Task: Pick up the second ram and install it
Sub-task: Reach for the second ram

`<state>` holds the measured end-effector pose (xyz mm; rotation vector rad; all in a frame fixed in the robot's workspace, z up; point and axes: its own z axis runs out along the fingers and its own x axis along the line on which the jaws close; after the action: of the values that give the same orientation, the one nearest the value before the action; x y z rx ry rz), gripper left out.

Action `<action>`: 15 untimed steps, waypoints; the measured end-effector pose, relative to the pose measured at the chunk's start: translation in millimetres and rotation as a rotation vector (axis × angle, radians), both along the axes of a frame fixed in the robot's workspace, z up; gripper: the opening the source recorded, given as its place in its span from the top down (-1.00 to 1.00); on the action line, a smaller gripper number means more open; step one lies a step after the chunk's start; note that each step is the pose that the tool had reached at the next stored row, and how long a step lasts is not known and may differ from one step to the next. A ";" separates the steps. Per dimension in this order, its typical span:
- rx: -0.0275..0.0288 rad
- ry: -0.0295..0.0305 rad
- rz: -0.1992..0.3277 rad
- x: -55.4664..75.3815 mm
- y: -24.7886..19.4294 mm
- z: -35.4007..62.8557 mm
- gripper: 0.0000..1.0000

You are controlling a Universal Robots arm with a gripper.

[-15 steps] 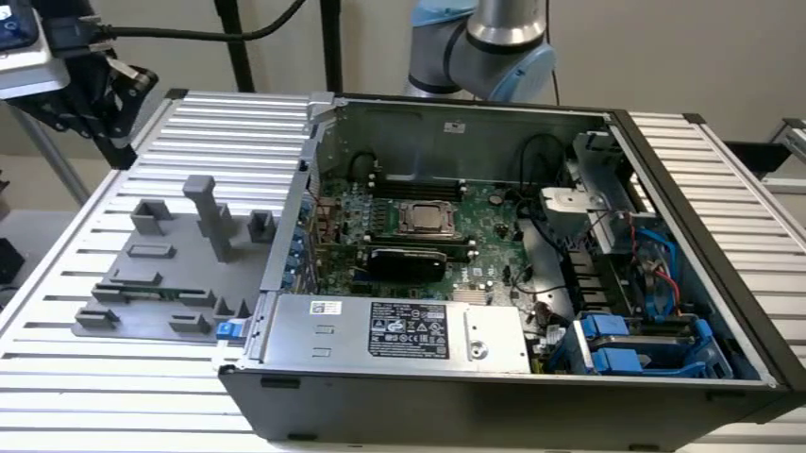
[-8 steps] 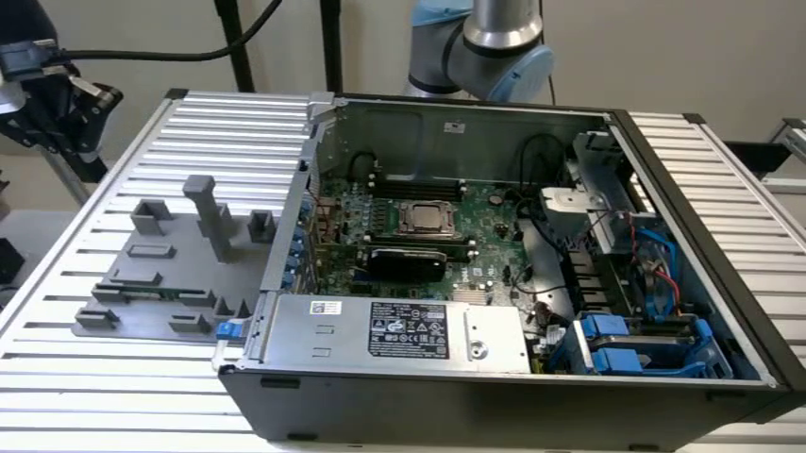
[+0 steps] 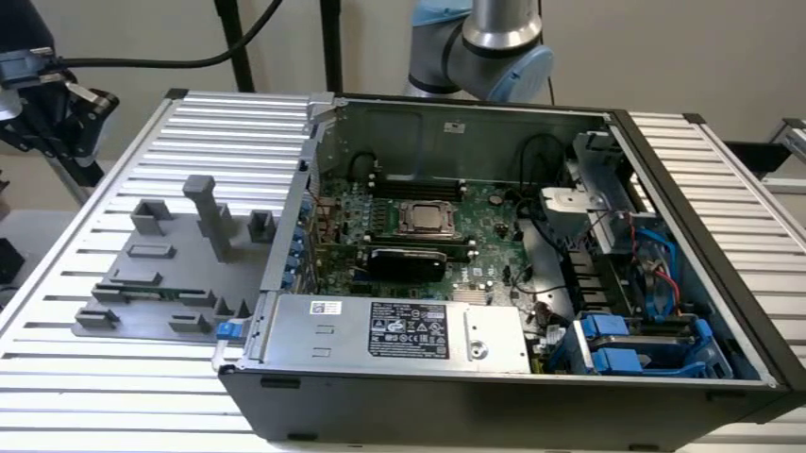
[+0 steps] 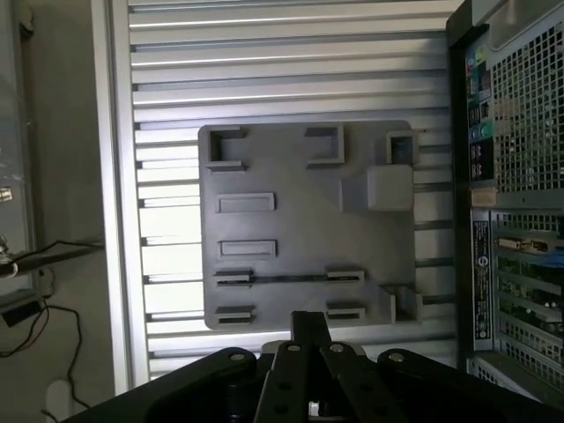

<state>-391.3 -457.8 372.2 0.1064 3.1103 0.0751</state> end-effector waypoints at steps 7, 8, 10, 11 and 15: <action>0.0000 0.0032 0.000 0.0 0.0 0.0 1.00; 0.0000 0.0036 0.000 0.0 0.0 0.0 1.00; 0.0000 0.0046 0.000 0.0 0.0 0.0 1.00; 0.0000 0.0050 0.000 0.0 0.0 0.0 1.00; 0.0000 0.0056 0.000 0.1 0.0 0.0 1.00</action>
<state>-391.2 -457.8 372.2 0.1067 3.1159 0.0749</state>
